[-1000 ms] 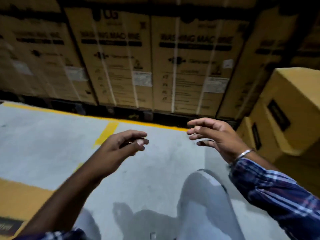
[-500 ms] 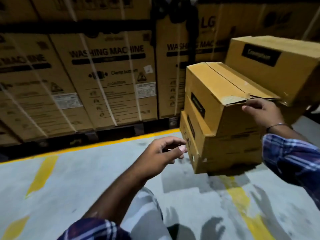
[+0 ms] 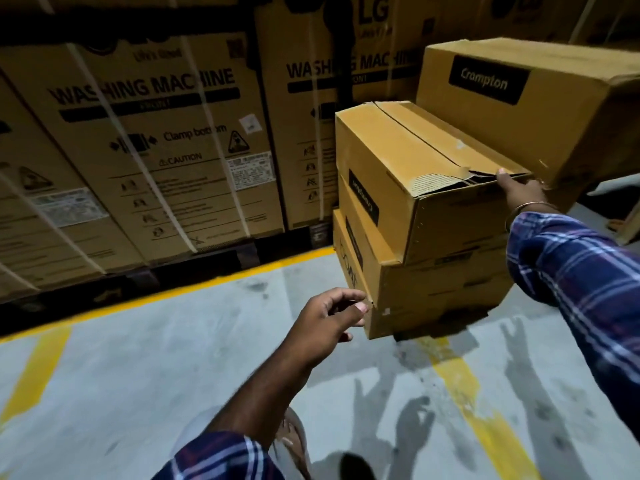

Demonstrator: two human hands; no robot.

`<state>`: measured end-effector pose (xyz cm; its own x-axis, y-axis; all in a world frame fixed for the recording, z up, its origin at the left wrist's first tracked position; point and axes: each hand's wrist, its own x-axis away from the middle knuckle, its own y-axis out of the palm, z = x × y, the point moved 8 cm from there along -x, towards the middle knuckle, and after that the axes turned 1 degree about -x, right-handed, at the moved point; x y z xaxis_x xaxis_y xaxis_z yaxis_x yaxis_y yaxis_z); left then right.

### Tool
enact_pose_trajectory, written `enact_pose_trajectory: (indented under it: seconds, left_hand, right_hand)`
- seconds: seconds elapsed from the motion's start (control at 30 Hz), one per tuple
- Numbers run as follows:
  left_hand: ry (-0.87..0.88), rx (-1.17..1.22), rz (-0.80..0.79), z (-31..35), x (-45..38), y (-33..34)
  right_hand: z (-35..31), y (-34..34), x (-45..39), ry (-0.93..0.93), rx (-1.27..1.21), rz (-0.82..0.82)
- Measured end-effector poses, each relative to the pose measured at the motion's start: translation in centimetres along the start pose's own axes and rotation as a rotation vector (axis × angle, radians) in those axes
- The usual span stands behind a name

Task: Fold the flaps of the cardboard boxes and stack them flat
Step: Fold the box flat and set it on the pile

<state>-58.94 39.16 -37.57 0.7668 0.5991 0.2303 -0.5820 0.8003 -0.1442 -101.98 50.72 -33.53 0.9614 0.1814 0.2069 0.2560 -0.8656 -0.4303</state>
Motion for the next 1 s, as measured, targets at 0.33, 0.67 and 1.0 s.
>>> enact_pose_trajectory:
  seconds: [0.33, 0.67, 1.0]
  left_hand:
    - [0.004, 0.01, 0.017, 0.9, -6.6, 0.1]
    - [-0.046, 0.102, 0.082, 2.7, -13.6, 0.3]
    - [-0.032, 0.181, 0.193, 4.2, -16.5, 0.1]
  right_hand:
    - [1.1, 1.7, -2.3, 0.078, -0.261, 0.106]
    - [0.8, 4.4, -0.3, -0.093, -0.335, 0.037]
    - [1.2, 7.1, 5.6, -0.053, -0.473, 0.021]
